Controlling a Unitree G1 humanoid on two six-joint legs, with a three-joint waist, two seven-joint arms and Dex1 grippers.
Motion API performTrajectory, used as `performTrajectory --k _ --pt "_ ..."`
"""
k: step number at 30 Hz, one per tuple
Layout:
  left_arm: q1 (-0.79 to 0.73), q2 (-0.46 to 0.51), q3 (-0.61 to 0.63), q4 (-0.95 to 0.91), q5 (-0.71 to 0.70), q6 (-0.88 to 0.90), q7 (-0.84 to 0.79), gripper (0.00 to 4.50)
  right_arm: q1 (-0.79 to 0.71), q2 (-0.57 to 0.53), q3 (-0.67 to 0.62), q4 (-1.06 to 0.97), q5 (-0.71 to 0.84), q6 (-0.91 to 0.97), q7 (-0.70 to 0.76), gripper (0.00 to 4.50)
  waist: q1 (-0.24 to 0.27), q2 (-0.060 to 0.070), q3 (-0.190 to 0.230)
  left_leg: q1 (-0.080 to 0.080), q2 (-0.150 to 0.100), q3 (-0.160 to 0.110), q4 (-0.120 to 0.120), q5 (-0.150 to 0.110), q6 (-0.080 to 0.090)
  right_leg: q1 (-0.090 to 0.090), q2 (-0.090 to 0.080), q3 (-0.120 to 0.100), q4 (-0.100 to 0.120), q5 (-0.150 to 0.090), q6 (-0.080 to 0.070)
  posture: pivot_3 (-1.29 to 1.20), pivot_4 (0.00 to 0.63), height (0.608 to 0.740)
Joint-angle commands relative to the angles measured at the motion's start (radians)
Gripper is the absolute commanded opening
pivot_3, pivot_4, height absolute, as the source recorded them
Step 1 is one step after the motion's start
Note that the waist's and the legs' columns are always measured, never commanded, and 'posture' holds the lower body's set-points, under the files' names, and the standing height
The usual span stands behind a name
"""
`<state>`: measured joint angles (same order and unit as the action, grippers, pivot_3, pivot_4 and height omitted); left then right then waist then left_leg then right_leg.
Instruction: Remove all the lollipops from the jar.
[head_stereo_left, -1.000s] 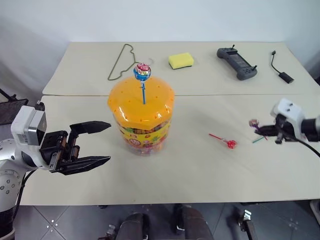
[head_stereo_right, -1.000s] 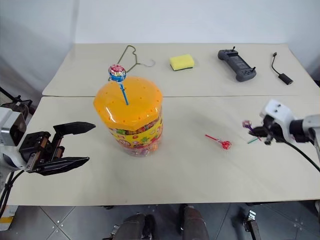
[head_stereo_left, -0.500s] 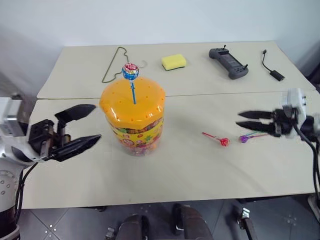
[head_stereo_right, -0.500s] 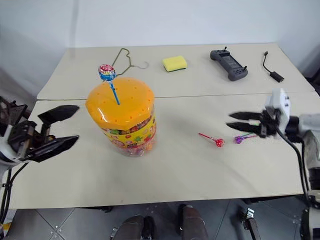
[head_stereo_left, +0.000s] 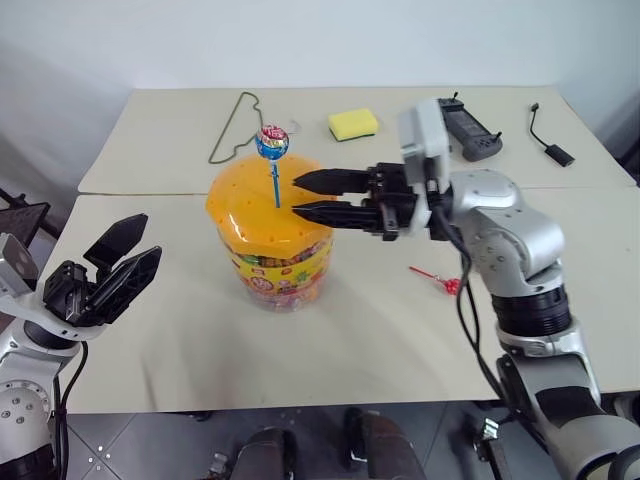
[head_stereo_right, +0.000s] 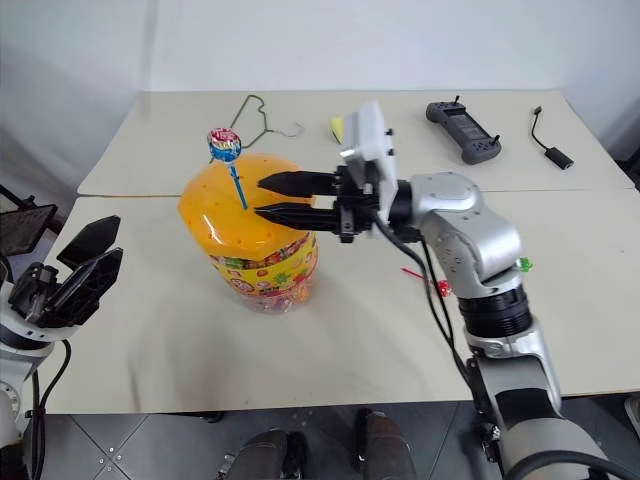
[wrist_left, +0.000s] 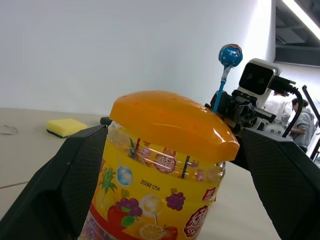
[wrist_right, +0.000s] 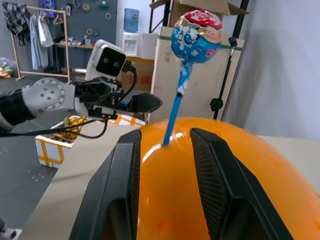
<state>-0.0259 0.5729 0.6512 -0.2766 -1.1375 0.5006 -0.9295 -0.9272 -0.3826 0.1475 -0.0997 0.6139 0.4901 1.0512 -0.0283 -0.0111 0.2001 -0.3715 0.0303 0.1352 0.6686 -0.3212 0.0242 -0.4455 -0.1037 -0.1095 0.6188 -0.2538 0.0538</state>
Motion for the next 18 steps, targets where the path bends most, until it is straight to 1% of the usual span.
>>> performTrajectory --k 1,5,6,7,10,12,15,17,18 --pt "0.018 -0.006 0.027 -0.058 -0.026 -0.026 0.003 4.50 -0.040 0.032 0.006 -0.013 -0.011 0.041 -0.051 1.61 -0.001 0.000 0.000 0.000 0.000 0.000 0.000 0.000 0.000 0.000 0.000 0.000 0.000 0.000 0.000 0.00 0.150 0.740" --pt "0.016 -0.016 0.019 -0.073 -0.026 -0.040 0.011 4.50 -0.050 0.059 0.020 0.002 -0.023 0.052 -0.046 1.61 -0.001 0.000 0.000 0.000 0.000 0.000 0.000 0.000 0.000 0.000 0.000 0.000 0.001 0.000 0.000 0.00 0.150 0.740" --pt "0.012 -0.019 0.012 -0.079 -0.026 -0.043 0.014 4.50 -0.050 0.063 0.023 0.004 -0.020 0.060 -0.039 1.20 -0.001 0.000 0.000 0.000 0.000 0.000 0.000 0.000 0.000 0.000 0.000 0.000 0.001 0.000 0.000 0.00 0.150 0.740" --pt "0.009 -0.021 0.007 -0.083 -0.026 -0.046 0.016 4.50 -0.051 0.065 0.024 0.006 -0.018 0.067 -0.033 1.02 -0.001 -0.001 0.000 0.001 0.000 0.000 0.000 0.000 0.000 0.000 0.000 0.000 0.001 0.000 0.000 0.00 0.150 0.740" --pt "-0.005 -0.020 0.005 -0.086 -0.033 -0.050 0.021 4.50 -0.054 0.078 0.011 0.008 -0.003 0.071 -0.024 0.04 -0.001 -0.001 -0.001 0.001 0.000 0.000 0.000 0.000 0.000 0.000 0.000 0.000 0.001 0.000 0.000 0.00 0.150 0.740" --pt "-0.024 -0.015 0.006 -0.088 -0.050 -0.046 0.024 4.50 -0.056 0.087 -0.027 0.019 0.025 0.054 -0.014 0.04 -0.001 -0.001 -0.001 0.001 0.000 0.000 0.000 0.000 0.000 0.000 0.001 0.000 0.001 0.000 0.000 0.00 0.150 0.740" --pt "-0.043 0.006 -0.013 -0.109 -0.048 -0.038 0.012 4.50 -0.066 0.095 -0.146 0.047 0.133 0.054 0.004 0.04 -0.001 -0.001 -0.001 0.001 0.000 0.000 0.000 0.000 0.000 0.000 0.001 0.000 0.001 0.000 0.000 0.00 0.150 0.740" --pt "-0.057 0.034 -0.038 -0.133 -0.024 -0.040 -0.014 4.50 -0.085 0.072 -0.238 0.071 0.211 0.108 -0.035 0.04 0.001 -0.001 -0.001 0.000 0.000 0.000 0.000 0.000 0.000 0.000 0.001 0.000 0.001 0.000 0.000 0.00 0.150 0.740" --pt "-0.066 0.047 -0.045 -0.138 -0.026 -0.038 -0.018 4.50 -0.097 0.033 -0.273 0.092 0.226 0.123 -0.026 0.04 0.003 -0.001 -0.001 0.000 0.000 -0.001 0.000 0.000 0.000 0.000 0.001 0.000 0.001 0.000 0.000 0.00 0.150 0.740"
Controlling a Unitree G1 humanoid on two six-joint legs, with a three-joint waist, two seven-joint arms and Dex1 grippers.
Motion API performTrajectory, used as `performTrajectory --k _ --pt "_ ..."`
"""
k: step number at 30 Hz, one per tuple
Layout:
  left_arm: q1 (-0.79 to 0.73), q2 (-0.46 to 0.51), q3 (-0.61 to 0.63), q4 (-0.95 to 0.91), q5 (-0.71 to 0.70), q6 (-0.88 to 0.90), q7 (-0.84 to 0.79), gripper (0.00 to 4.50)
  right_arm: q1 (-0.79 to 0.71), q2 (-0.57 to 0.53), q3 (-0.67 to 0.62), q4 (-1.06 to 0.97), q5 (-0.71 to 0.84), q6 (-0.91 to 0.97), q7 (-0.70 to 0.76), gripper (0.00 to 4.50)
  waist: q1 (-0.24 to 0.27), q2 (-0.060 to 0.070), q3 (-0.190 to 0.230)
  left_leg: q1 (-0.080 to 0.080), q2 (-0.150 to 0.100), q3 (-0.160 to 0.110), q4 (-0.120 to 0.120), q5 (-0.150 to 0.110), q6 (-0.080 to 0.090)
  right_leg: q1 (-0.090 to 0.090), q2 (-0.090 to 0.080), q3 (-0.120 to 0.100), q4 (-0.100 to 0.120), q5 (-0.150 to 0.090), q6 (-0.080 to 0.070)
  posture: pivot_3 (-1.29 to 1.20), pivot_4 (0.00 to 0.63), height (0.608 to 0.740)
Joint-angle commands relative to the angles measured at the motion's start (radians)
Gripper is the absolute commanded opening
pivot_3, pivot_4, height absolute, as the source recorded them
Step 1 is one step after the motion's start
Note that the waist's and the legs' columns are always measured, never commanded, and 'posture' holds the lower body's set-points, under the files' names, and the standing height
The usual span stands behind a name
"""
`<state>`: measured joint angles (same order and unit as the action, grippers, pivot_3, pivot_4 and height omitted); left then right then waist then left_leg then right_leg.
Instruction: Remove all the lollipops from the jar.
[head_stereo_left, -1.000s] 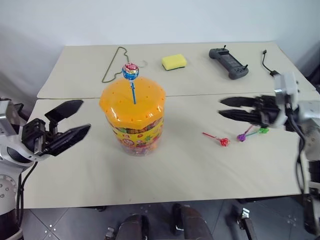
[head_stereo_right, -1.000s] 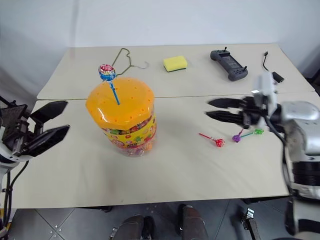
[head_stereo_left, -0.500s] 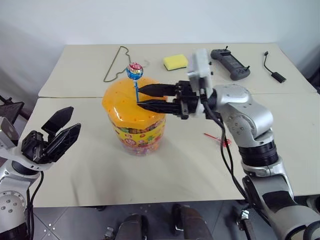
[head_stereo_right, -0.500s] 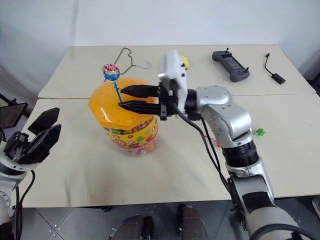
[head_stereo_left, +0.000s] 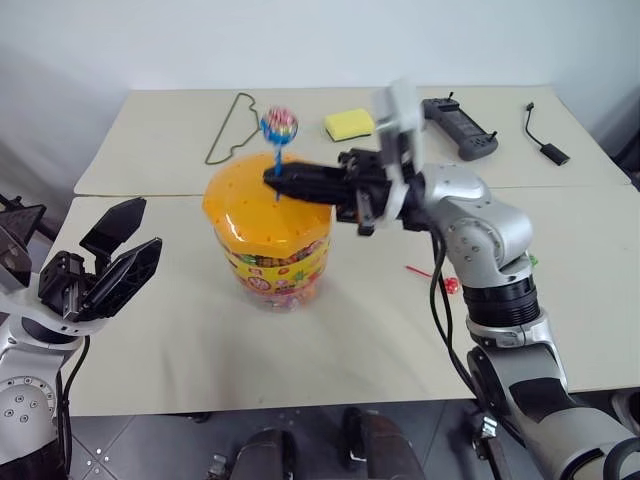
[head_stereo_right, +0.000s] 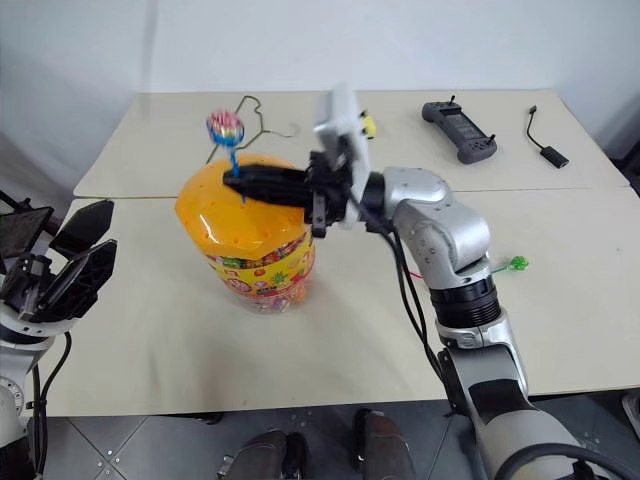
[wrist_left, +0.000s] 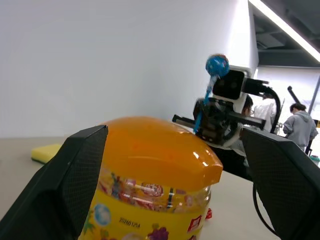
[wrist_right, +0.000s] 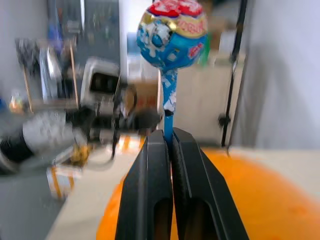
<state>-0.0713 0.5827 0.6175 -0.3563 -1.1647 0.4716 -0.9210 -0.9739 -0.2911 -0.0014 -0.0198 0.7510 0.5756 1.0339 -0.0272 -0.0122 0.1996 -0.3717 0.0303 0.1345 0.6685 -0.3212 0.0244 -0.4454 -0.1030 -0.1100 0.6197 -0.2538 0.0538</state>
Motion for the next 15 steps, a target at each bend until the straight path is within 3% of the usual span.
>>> performTrajectory --k 1,2,4,8,11,15 --pt "-0.025 0.053 -0.018 -0.061 0.005 -0.008 -0.035 4.50 -0.057 -0.107 -0.147 0.035 0.083 0.049 -0.001 0.04 0.003 0.000 0.000 0.000 0.000 0.000 0.000 0.000 0.000 0.000 0.000 0.000 0.000 0.000 0.000 0.00 0.150 0.740" --pt "-0.023 0.070 -0.026 -0.063 0.015 -0.009 -0.051 4.50 -0.058 -0.163 -0.156 0.062 0.058 0.051 0.016 0.04 0.002 0.000 0.000 -0.001 -0.001 0.000 0.000 0.000 0.001 0.000 -0.001 0.000 -0.001 0.000 0.000 0.00 0.150 0.740" --pt "0.000 0.130 -0.061 -0.067 0.059 0.003 -0.123 4.50 0.015 -0.406 -0.079 0.157 -0.142 -0.036 0.140 0.04 0.008 -0.001 0.000 -0.001 -0.001 0.000 0.000 -0.001 0.002 0.000 -0.001 0.000 -0.002 0.000 0.000 0.00 0.150 0.740" --pt "0.037 0.192 -0.109 -0.059 0.126 -0.016 -0.225 4.50 0.168 -0.691 0.015 0.340 -0.406 -0.281 0.251 0.04 0.009 -0.001 -0.001 -0.002 -0.001 0.004 -0.002 -0.003 0.005 0.001 0.001 0.000 -0.012 0.000 0.000 0.00 0.150 0.740" --pt "0.034 0.218 -0.125 -0.021 0.175 -0.041 -0.283 4.50 0.294 -0.818 0.027 0.502 -0.532 -0.490 0.292 0.04 0.005 -0.001 0.000 -0.002 0.001 0.009 -0.003 -0.004 0.005 0.000 0.004 0.001 -0.014 0.000 0.000 0.00 0.150 0.740" --pt "0.000 0.223 -0.139 0.003 0.193 -0.057 -0.307 4.50 0.377 -0.869 0.029 0.706 -0.624 -0.615 0.271 0.04 -0.011 0.001 0.001 0.003 0.001 0.016 -0.002 -0.003 0.005 -0.001 0.005 0.002 -0.014 0.000 0.001 0.00 0.150 0.740"
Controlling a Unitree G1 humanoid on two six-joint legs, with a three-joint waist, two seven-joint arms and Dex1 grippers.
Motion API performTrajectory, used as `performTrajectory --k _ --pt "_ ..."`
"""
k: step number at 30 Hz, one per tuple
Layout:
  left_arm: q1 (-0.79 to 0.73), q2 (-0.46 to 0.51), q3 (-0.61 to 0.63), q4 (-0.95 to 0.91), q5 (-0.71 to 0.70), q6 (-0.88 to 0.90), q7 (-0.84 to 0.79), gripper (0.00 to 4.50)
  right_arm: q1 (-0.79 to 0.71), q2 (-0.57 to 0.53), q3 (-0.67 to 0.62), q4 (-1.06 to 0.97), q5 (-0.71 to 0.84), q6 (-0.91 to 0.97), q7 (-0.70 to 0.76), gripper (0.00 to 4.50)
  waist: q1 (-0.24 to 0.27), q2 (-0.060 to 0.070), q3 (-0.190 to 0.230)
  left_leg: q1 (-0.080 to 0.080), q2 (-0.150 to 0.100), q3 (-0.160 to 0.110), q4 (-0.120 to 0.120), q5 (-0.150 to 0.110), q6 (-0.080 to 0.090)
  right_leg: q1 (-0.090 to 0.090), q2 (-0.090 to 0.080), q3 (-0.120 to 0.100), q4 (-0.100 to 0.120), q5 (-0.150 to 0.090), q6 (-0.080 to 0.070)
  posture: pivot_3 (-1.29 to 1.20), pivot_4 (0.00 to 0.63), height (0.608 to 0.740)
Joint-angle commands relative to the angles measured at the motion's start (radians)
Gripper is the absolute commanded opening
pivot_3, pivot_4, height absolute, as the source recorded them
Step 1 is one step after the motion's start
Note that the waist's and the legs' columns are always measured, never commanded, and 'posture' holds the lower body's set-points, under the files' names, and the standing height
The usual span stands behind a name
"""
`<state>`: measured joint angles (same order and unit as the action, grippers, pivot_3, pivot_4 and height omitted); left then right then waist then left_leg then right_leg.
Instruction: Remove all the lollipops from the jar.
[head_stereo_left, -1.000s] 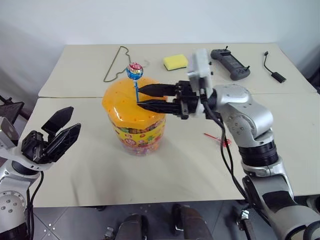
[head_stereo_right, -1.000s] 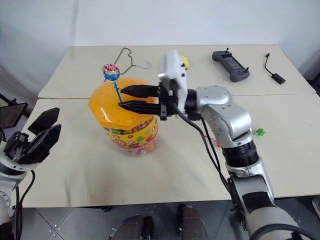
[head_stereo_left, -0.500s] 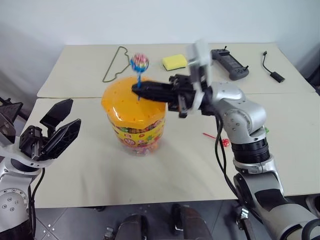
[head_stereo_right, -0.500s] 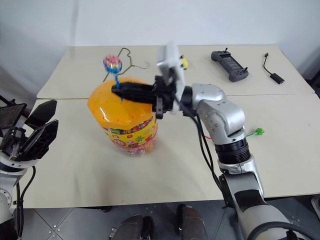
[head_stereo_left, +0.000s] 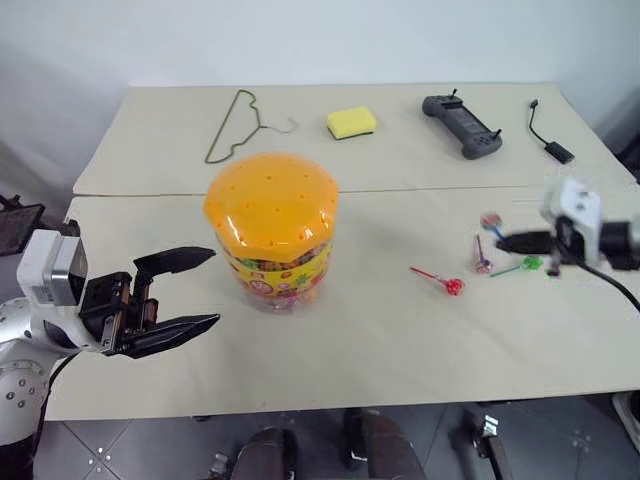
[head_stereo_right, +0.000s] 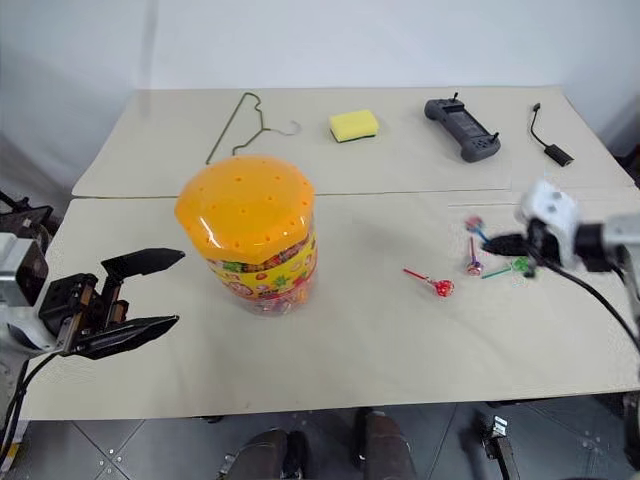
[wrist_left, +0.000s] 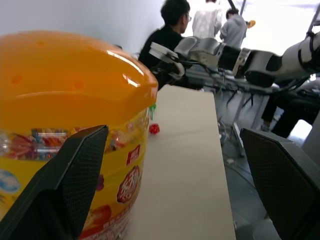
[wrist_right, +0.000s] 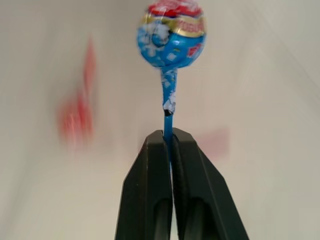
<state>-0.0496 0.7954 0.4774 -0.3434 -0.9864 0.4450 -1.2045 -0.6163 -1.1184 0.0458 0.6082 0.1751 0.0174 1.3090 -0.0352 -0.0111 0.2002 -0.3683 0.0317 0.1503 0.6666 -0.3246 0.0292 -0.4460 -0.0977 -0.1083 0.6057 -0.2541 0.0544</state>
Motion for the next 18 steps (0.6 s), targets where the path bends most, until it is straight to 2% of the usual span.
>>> performTrajectory --k 1,2,3,8,9,12,14,16,18 --pt "-0.034 0.010 -0.006 -0.010 0.021 -0.037 -0.028 4.50 0.044 -0.050 -0.011 0.111 -0.068 -0.064 -0.004 0.04 -0.005 0.000 0.000 0.000 0.000 0.000 0.001 0.001 -0.001 0.000 0.000 0.000 0.000 0.000 0.000 0.00 0.150 0.740" --pt "-0.047 0.005 -0.012 -0.014 0.019 -0.036 -0.022 4.50 0.061 -0.044 -0.019 0.148 -0.074 -0.097 -0.016 0.49 -0.005 0.000 0.000 0.001 0.001 0.000 0.002 0.001 -0.002 0.000 0.000 0.001 0.002 0.000 0.000 0.00 0.150 0.740" --pt "-0.060 0.000 -0.014 -0.018 0.010 -0.031 -0.012 4.50 0.071 -0.033 -0.032 0.178 -0.073 -0.104 -0.030 0.70 -0.004 0.000 0.000 0.002 0.001 0.000 0.002 0.002 -0.003 0.000 0.000 0.003 0.003 0.000 0.000 0.00 0.150 0.740" --pt "-0.069 -0.003 0.000 -0.029 -0.026 0.002 0.021 4.50 0.100 0.000 -0.088 0.264 -0.055 -0.189 -0.063 2.33 -0.008 0.002 0.000 0.003 0.001 -0.001 0.001 0.003 -0.005 0.001 -0.001 0.007 0.006 0.001 -0.002 0.00 0.150 0.740" --pt "-0.051 0.002 0.017 -0.020 -0.025 0.008 0.021 4.50 0.106 0.011 -0.126 0.261 -0.018 -0.207 -0.057 2.75 -0.008 0.002 0.000 0.003 0.001 -0.001 0.001 0.003 -0.005 0.001 -0.001 0.007 0.006 0.001 -0.003 0.00 0.150 0.740" --pt "-0.015 0.009 0.049 0.007 -0.003 0.004 0.029 4.50 0.122 0.037 -0.210 0.236 0.064 -0.235 -0.025 3.66 -0.005 0.002 0.000 0.003 0.002 -0.002 0.002 0.003 -0.005 0.001 0.000 0.007 0.006 0.001 -0.003 0.00 0.150 0.740" --pt "-0.004 0.006 0.069 0.088 0.059 -0.012 0.081 4.50 0.106 0.098 -0.287 0.134 0.178 -0.256 0.011 4.38 -0.004 0.002 0.000 0.003 0.002 -0.002 0.002 0.003 -0.005 0.000 0.000 0.007 0.006 0.001 -0.003 0.00 0.150 0.740" --pt "0.018 0.002 0.080 0.170 0.161 -0.099 0.081 4.50 0.090 0.150 -0.309 -0.031 0.290 -0.134 0.048 4.49 -0.008 0.003 0.000 0.003 0.002 -0.002 0.002 0.003 -0.005 0.001 0.000 0.007 0.006 0.001 -0.003 0.00 0.150 0.740" --pt "0.010 -0.002 0.072 0.220 0.228 -0.114 0.154 4.50 0.099 0.199 -0.294 -0.188 0.345 -0.051 0.045 4.49 -0.007 0.003 0.000 0.004 0.003 -0.002 0.001 0.003 -0.006 0.001 0.000 0.007 0.007 0.001 -0.003 0.00 0.150 0.740"
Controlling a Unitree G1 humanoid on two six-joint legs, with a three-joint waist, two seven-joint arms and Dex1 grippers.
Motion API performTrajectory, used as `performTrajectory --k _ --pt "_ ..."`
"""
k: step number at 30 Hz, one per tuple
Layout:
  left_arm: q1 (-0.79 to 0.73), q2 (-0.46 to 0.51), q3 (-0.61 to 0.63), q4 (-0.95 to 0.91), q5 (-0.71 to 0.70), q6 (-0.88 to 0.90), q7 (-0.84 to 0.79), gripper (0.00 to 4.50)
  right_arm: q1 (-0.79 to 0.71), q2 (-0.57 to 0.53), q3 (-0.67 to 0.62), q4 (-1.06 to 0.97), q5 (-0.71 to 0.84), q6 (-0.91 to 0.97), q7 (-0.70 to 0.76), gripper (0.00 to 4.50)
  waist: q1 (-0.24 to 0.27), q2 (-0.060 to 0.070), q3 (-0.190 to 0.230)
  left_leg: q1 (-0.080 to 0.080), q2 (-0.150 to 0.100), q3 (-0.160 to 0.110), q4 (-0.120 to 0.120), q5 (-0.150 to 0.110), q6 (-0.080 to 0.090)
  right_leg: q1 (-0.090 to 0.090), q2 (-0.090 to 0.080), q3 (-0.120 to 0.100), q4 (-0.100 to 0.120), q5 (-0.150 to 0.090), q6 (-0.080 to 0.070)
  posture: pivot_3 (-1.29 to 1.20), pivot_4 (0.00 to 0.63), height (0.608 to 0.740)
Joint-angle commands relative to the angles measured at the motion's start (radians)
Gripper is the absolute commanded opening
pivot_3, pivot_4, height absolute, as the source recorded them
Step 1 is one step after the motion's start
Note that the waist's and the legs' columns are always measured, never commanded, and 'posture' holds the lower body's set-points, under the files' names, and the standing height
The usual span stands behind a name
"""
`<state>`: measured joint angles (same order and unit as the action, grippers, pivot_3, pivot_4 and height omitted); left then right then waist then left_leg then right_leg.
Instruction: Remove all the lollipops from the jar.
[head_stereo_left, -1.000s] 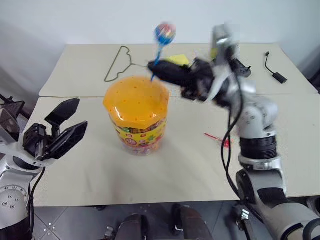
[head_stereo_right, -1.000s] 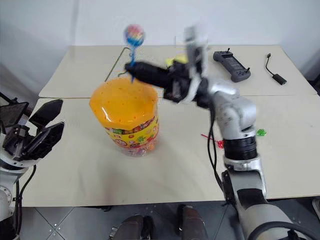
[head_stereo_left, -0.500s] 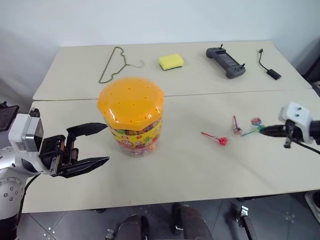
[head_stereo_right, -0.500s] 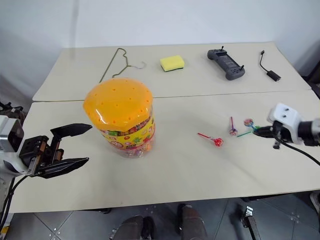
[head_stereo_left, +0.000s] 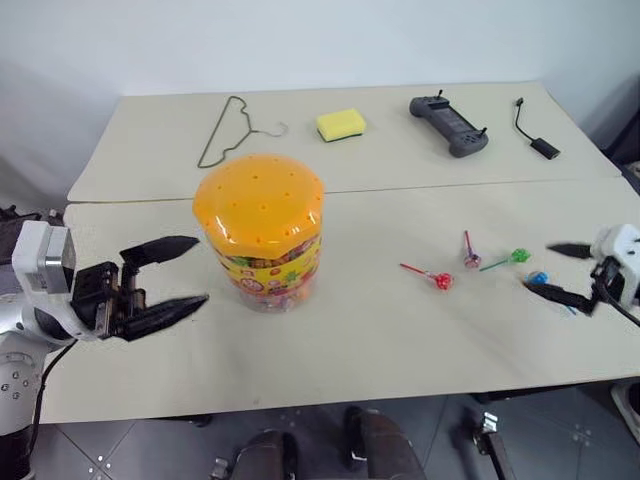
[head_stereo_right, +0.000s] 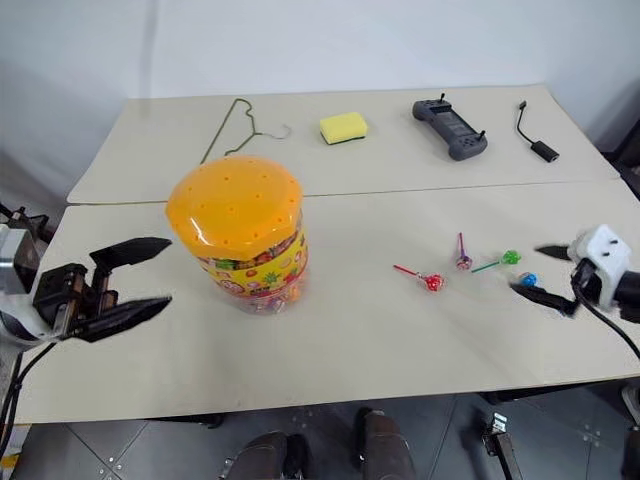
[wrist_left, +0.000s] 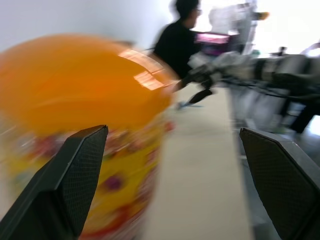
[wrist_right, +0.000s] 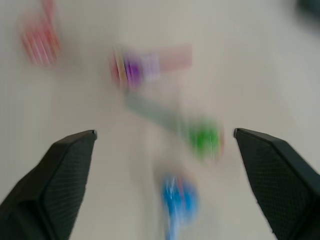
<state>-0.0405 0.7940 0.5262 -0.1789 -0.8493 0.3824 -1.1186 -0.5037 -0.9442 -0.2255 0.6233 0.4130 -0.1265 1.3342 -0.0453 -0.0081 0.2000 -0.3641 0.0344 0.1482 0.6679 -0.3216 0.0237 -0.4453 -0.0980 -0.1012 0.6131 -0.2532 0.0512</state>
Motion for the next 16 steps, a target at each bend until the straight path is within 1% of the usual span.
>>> performTrajectory --k 1,3,6,8,10,13,16 --pt "-0.002 -0.005 0.016 0.063 0.111 -0.061 0.086 4.50 -0.002 0.045 -0.008 -0.268 0.108 0.103 0.009 4.49 0.008 0.000 0.000 -0.001 0.001 -0.001 0.000 0.000 0.000 0.000 0.000 -0.001 0.000 0.000 0.000 0.00 0.150 0.740" --pt "0.008 -0.031 -0.007 0.078 0.190 -0.116 0.142 4.50 0.018 0.108 0.038 -0.392 0.109 0.108 -0.008 4.49 0.016 0.000 0.000 -0.001 0.002 -0.002 0.000 -0.001 -0.002 -0.001 -0.001 -0.003 0.000 0.000 0.000 0.00 0.150 0.740" --pt "0.015 -0.089 -0.027 0.082 0.262 -0.179 0.212 4.50 0.051 0.182 0.089 -0.459 0.080 0.074 -0.008 4.49 0.031 -0.001 -0.001 -0.003 0.002 -0.004 0.000 -0.004 -0.002 -0.001 -0.001 -0.005 -0.001 0.000 0.000 0.00 0.150 0.740" --pt "0.014 -0.132 -0.043 0.082 0.326 -0.215 0.291 4.50 0.071 0.241 0.126 -0.439 0.031 -0.009 -0.009 4.49 0.044 -0.001 -0.001 -0.005 0.002 -0.004 -0.001 -0.005 -0.001 -0.001 -0.001 -0.006 -0.001 0.000 0.001 0.00 0.150 0.740" --pt "0.027 -0.159 -0.056 0.077 0.360 -0.230 0.328 4.50 0.079 0.284 0.156 -0.411 -0.013 -0.070 -0.019 4.49 0.046 -0.001 -0.001 -0.006 0.001 -0.004 0.000 -0.006 0.001 -0.001 -0.002 -0.007 -0.001 0.001 0.001 0.00 0.150 0.740" --pt "0.052 -0.191 -0.068 0.077 0.424 -0.263 0.398 4.50 0.078 0.352 0.162 -0.364 -0.051 -0.144 -0.080 4.49 0.041 -0.002 -0.001 -0.006 0.000 -0.001 0.001 -0.007 0.003 -0.001 -0.003 -0.007 -0.002 0.001 0.002 0.00 0.150 0.740" --pt "0.071 -0.206 -0.063 0.056 0.439 -0.261 0.436 4.50 0.094 0.380 0.152 -0.353 -0.065 -0.176 -0.119 4.49 0.037 -0.002 -0.001 -0.005 0.001 0.000 0.004 -0.007 0.004 -0.001 -0.003 -0.006 -0.001 0.001 0.002 0.00 0.150 0.740"
